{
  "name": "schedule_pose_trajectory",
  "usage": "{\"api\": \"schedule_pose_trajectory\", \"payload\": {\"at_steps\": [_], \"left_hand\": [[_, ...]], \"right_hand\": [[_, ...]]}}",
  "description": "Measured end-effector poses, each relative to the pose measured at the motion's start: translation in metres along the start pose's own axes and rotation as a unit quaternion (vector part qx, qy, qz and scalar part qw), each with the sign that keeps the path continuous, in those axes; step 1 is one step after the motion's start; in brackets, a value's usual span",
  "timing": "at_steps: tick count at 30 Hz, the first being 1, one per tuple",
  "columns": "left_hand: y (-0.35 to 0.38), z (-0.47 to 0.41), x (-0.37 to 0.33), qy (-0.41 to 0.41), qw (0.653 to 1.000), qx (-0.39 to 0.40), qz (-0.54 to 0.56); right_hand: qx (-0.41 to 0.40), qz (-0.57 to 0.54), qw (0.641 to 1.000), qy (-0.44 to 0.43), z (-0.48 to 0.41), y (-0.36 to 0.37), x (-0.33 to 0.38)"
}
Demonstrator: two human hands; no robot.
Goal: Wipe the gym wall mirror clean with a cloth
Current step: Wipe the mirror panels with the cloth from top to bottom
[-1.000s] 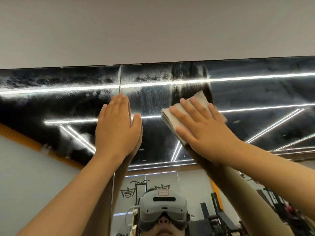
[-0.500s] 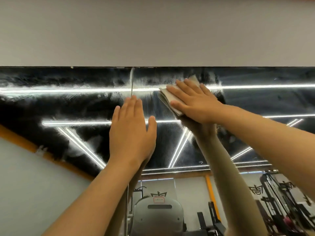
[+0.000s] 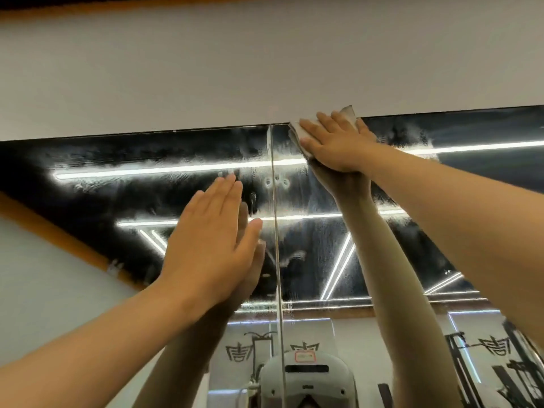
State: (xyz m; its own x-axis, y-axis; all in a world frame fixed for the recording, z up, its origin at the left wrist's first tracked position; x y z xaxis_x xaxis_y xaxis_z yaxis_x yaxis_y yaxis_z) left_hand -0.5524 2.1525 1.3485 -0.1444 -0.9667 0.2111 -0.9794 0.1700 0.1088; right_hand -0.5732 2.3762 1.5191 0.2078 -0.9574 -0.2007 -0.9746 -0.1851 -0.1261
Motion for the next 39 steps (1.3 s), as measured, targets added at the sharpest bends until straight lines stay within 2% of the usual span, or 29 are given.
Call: {"api": "schedule_pose_trajectory", "payload": {"at_steps": [4, 8, 18, 23, 27, 35, 39], "left_hand": [[0.008, 0.011, 0.016, -0.009, 1.0, 0.018, 0.002], [0.011, 0.014, 0.016, -0.014, 1.0, 0.003, 0.013], [0.009, 0.015, 0.012, -0.023, 0.999, 0.019, 0.021], [0.006, 0.016, 0.012, -0.022, 0.999, 0.029, 0.022], [0.005, 0.017, 0.01, -0.027, 0.999, 0.035, 0.027], [0.007, 0.017, 0.01, -0.028, 0.999, 0.024, 0.024], [0.011, 0.017, 0.01, -0.027, 0.999, 0.021, 0.02]], "right_hand": [[0.005, 0.007, 1.0, -0.023, 0.021, 0.003, 0.013], [0.011, 0.019, 0.999, -0.047, 0.053, 0.007, 0.022], [0.029, -0.003, 0.997, -0.068, 0.181, 0.025, 0.07], [0.011, 0.002, 0.995, -0.102, 0.214, 0.037, 0.075], [0.011, 0.017, 0.994, -0.111, 0.198, 0.033, 0.071], [0.002, 0.017, 1.0, 0.022, 0.083, 0.022, 0.081], [-0.006, 0.006, 0.999, 0.047, 0.021, 0.015, 0.078]]}}
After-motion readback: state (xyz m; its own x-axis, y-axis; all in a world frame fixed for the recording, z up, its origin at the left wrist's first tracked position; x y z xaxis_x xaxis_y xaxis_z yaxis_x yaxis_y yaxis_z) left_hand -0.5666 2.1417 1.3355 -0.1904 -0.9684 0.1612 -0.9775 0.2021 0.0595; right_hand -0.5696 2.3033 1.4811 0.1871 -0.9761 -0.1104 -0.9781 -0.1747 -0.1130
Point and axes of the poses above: each hand's wrist, its own z-axis away from the middle knuckle, its own y-axis out of the palm, x = y × z, the point moved 1 cm from there along -z, towards the middle knuckle, and after that the axes turned 3 degrees about -x, right-handed, at the moved point
